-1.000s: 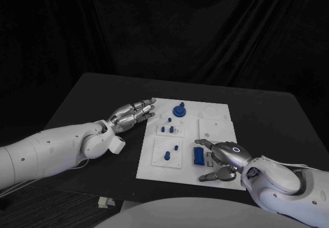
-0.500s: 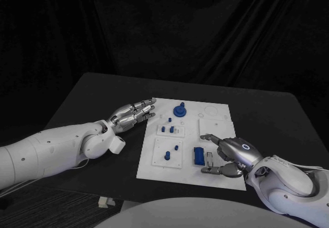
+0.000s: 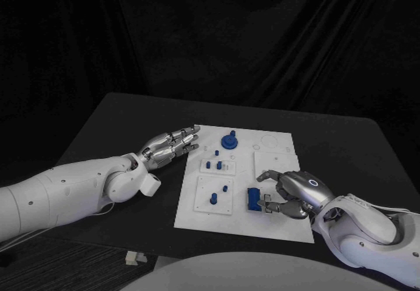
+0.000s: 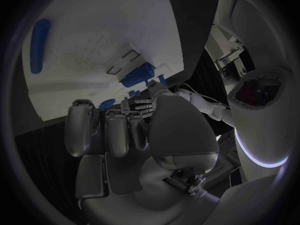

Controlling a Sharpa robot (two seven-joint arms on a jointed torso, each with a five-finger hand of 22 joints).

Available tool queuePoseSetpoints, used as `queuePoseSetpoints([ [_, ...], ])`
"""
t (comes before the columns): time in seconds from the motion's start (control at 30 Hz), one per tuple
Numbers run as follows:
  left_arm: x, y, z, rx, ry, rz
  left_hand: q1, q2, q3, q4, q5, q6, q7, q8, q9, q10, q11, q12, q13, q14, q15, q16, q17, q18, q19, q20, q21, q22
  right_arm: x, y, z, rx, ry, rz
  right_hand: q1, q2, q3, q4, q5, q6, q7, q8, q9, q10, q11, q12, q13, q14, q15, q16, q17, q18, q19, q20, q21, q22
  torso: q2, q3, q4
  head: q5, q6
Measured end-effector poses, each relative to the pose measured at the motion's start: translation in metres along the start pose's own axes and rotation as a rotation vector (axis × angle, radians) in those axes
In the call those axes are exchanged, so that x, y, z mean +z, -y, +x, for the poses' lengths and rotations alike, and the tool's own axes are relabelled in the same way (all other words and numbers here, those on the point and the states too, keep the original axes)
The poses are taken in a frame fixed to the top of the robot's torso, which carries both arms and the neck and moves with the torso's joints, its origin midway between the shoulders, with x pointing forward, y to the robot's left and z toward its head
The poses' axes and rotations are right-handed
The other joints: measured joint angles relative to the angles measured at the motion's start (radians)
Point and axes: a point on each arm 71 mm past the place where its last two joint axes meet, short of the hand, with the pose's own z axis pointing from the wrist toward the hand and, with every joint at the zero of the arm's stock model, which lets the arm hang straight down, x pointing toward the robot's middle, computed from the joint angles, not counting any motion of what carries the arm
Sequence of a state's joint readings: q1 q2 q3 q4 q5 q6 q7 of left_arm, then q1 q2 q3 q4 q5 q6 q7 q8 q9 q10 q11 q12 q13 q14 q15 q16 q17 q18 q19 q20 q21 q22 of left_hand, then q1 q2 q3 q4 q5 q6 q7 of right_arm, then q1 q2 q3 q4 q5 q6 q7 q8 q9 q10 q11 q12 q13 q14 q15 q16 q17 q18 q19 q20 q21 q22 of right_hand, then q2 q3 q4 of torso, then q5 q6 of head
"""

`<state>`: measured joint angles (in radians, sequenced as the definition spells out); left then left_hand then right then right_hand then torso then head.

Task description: Assemble the parts on the task board

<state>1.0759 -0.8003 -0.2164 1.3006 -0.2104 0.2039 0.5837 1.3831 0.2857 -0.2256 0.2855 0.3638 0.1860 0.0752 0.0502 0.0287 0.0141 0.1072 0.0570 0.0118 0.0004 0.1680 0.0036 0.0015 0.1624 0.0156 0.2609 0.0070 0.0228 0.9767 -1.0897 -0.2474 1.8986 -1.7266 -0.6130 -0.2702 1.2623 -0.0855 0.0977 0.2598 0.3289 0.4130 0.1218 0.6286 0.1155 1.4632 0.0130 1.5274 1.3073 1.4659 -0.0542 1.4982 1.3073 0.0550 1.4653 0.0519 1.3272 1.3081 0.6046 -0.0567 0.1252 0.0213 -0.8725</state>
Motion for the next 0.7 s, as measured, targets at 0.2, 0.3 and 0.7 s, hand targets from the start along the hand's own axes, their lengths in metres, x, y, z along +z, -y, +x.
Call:
queuePoseSetpoints([
  [0.2,0.0,0.0,0.0,0.0,0.0,0.0,0.0,0.0,0.0,0.0,0.0,0.0,0.0,0.0,0.0,0.0,0.0,0.0,0.0,0.0,0.0,0.0,-0.001,0.0,0.0,0.0,0.0,0.0,0.0028,-0.0011,0.0034,0.003,-0.013,-0.001,0.017,-0.001,-0.012,-0.01,-0.034,0.001,0.0,0.085,0.044,0.0,0.0,0.004,0.0,0.0,0.0,0.0,0.0,0.0,0.0,0.0,0.0,0.0,0.0,0.0001,0.0003,0.001,0.0],
  [0.3,0.0,0.0,0.0,0.0,0.0,0.0,0.0,0.0,0.0,0.0,0.0,0.0,0.0,0.0,0.0,0.0,0.0,0.0,0.0,0.0,0.0,0.0,-0.001,0.0,0.0,0.0,0.0,0.0,0.0035,-0.0019,0.0051,0.004,-0.02,-0.002,0.017,-0.001,-0.018,-0.009,-0.051,0.001,0.0,0.113,0.061,0.0,0.0,0.007,0.0,0.0,0.0,0.0,0.0,0.0,0.0,0.0,0.0,0.0,-0.001,0.0001,0.0003,0.002,0.0],
  [0.7,0.0002,-0.0002,0.0002,-0.001,-0.002,0.0,0.0,0.0,0.0,0.0,0.0,0.0,0.0,0.0,0.0,0.0,0.0,0.0,0.0,0.0,0.0,0.0,-0.001,0.0,0.0,0.0,0.0,0.0,0.0056,-0.0038,0.0062,0.009,-0.023,-0.005,0.063,0.003,-0.044,-0.027,-0.141,-0.013,-0.015,0.246,0.146,0.0,0.0,0.028,0.001,0.0,0.0,0.0,0.0,0.0,0.0,0.0,0.0,0.0,-0.001,0.0,0.0003,0.002,0.0],
])
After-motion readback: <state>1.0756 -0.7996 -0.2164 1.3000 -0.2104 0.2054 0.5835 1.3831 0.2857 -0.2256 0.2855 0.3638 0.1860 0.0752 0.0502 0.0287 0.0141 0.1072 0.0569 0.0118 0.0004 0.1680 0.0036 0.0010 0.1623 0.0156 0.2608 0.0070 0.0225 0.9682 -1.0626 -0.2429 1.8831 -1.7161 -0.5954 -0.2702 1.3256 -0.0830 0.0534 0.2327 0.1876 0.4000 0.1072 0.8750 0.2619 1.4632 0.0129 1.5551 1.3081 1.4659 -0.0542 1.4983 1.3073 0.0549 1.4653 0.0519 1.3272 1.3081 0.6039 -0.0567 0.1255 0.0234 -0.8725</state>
